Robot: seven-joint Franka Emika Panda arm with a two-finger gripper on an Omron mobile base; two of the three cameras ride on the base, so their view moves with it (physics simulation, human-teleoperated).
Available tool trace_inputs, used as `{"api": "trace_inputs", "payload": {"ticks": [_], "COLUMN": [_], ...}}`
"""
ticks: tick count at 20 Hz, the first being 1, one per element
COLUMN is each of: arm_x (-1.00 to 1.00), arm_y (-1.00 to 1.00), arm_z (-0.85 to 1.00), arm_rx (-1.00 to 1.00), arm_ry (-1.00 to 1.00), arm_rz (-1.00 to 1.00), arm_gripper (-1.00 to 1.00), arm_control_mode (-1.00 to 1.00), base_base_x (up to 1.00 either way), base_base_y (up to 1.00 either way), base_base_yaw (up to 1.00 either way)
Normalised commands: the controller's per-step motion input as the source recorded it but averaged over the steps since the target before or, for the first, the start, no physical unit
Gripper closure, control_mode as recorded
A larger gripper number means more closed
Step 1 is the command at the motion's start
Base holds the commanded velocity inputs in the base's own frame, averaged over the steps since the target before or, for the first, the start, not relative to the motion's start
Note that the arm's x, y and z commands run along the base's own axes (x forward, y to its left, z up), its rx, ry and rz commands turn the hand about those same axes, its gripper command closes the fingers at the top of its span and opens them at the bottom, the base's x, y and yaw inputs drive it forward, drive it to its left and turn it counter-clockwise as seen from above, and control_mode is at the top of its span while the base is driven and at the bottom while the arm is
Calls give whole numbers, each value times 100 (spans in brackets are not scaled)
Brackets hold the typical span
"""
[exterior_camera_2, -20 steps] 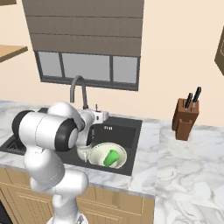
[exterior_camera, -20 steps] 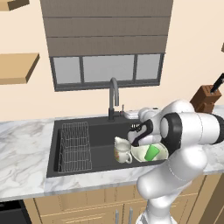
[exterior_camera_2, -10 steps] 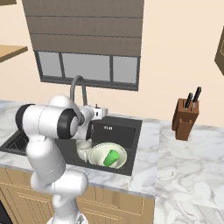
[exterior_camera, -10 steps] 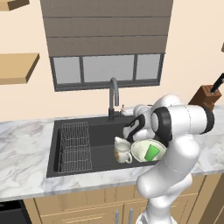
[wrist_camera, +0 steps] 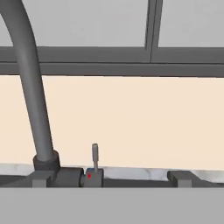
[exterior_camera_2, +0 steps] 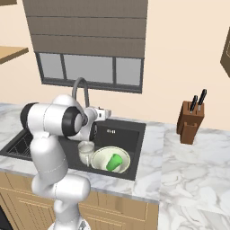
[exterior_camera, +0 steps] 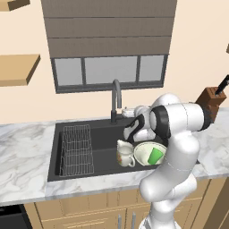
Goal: Pick the bowl and cup and place them in the sink. Then turn on the water.
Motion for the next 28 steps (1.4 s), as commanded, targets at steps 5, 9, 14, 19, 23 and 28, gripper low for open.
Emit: {"api": "trace_inputs", "payload": {"ticks": [5, 9, 14, 19, 23, 28], "arm_x": [24, 21, 15, 14, 12, 10], "arm_y": [1, 0, 0, 0, 0, 0], "arm_z": [-18, -22, -23, -28, -24, -25], "arm_rx": [0, 0, 0, 0, 0, 0], "arm_ry": [-7, -8, -8, -8, -7, -8], "arm_rz": [0, 0, 0, 0, 0, 0], "arm_gripper": [-100, -100, -100, -100, -100, -100], "arm_control_mode": [-100, -100, -100, -100, -100, -100], "base_base_x": [0, 0, 0, 0, 0, 0], "base_base_y": [0, 0, 0, 0, 0, 0], "base_base_yaw": [0, 0, 0, 0, 0, 0]}}
